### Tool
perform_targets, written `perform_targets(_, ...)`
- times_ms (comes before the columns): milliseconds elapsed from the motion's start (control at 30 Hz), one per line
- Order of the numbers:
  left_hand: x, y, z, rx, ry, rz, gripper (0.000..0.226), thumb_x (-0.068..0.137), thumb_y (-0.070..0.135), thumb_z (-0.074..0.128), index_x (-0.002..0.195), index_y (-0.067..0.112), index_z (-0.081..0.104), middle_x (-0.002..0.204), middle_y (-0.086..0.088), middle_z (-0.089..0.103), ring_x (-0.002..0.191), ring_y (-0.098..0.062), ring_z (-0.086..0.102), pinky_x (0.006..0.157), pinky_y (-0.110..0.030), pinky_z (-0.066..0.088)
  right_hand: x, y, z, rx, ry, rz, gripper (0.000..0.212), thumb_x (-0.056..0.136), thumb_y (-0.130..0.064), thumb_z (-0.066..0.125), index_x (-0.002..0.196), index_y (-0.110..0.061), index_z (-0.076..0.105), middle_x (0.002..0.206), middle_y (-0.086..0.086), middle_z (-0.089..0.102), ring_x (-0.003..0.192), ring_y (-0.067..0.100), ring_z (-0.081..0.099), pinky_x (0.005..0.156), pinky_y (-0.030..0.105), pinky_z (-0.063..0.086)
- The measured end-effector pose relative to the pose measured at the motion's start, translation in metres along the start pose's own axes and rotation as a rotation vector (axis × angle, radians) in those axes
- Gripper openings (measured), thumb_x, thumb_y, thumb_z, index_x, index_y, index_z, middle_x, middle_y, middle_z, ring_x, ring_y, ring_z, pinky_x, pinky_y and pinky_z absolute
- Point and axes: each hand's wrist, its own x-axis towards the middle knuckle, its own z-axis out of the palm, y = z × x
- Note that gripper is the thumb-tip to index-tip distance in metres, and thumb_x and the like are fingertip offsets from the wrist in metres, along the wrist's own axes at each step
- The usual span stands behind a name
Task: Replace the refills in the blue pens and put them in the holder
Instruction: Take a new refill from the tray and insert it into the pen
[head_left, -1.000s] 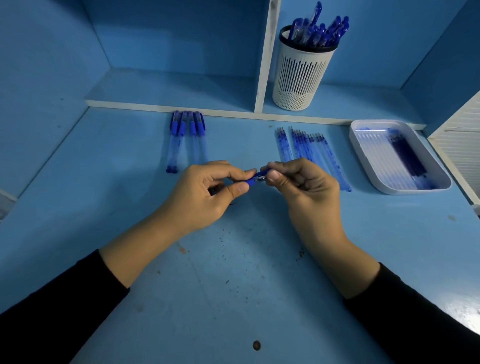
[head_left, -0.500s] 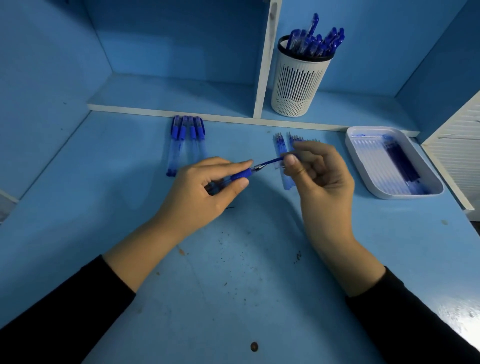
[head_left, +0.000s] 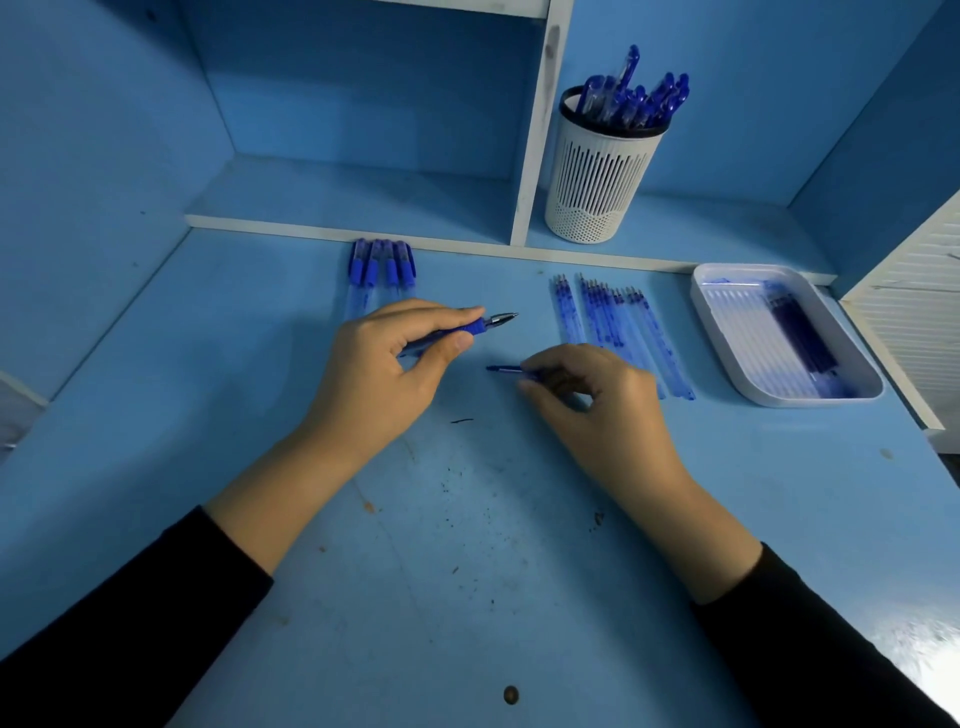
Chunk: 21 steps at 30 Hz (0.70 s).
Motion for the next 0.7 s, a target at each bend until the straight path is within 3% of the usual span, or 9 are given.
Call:
perform_targets(133,-0.001,0.002,0.001,-0.007,-0.008,-0.027,0.023,0.088,0.008,0.071,0.11,0.015,0.073,0.104,0.012,0.071,0.095,0.0,0.067,0.086,-0.013,0.049,0.001,0.004,0.006,-0.124,0.008,-0.115,0.014,0.078,-0.002,0.073,0.091,-0.007,0.072,0.082,0.004,0.064,0.072,0.011,0.057,0.07,0.02,0.047)
perform_targets(233,-0.002,0.003,0.001,-0.026,-0.023,-0.06,0.022,0.086,0.009,0.074,0.107,0.016,0.074,0.103,0.012,0.072,0.093,-0.002,0.068,0.086,-0.016,0.051,0.0,0.004,0.005,-0.13,0.012,-0.121,0.018,0.079,-0.005,0.073,0.096,-0.008,0.072,0.086,0.002,0.065,0.076,0.01,0.058,0.073,0.016,0.046)
perform_targets(333,-0.002,0.003,0.0,-0.028,-0.047,-0.06,0.022,0.084,0.008,0.076,0.104,0.016,0.075,0.101,0.01,0.073,0.092,-0.003,0.069,0.087,-0.018,0.053,0.001,-0.004,-0.003,0.101,0.036,0.014,0.019,0.084,-0.014,0.074,0.102,-0.011,0.071,0.086,-0.002,0.069,0.079,0.008,0.062,0.075,0.013,0.048)
perform_targets(400,-0.002,0.004,0.0,-0.003,-0.08,-0.011,0.021,0.083,0.007,0.077,0.102,0.015,0.076,0.098,0.007,0.074,0.09,-0.005,0.069,0.084,-0.017,0.052,0.002,-0.01,-0.007,0.332,0.0,0.14,0.022,0.086,-0.022,0.072,0.106,-0.013,0.069,0.083,-0.004,0.07,0.076,0.008,0.065,0.074,0.016,0.049)
perform_targets(467,-0.003,0.004,0.002,0.014,-0.124,0.043,0.019,0.082,0.006,0.077,0.1,0.012,0.077,0.094,0.005,0.073,0.087,-0.006,0.068,0.08,-0.015,0.051,0.003,-0.014,-0.008,0.401,-0.023,0.183,0.022,0.085,-0.029,0.069,0.1,-0.013,0.069,0.079,0.0,0.071,0.073,0.012,0.066,0.071,0.023,0.053)
perform_targets(600,-0.005,0.002,0.005,-0.013,-0.159,0.06,0.016,0.081,0.008,0.077,0.096,0.011,0.078,0.088,0.007,0.071,0.082,-0.002,0.066,0.076,-0.011,0.047,0.003,-0.01,-0.005,0.34,-0.042,0.109,0.004,0.089,-0.016,0.068,0.085,-0.013,0.068,0.073,0.006,0.07,0.07,0.026,0.066,0.071,0.045,0.055)
perform_targets(700,-0.005,0.001,0.004,-0.026,-0.169,0.051,0.015,0.083,0.008,0.076,0.097,0.011,0.077,0.088,0.006,0.072,0.08,-0.005,0.067,0.074,-0.016,0.051,0.002,-0.007,-0.006,0.327,-0.058,0.023,0.011,0.086,-0.003,0.069,0.087,-0.014,0.068,0.081,0.002,0.07,0.077,0.02,0.067,0.075,0.034,0.054)
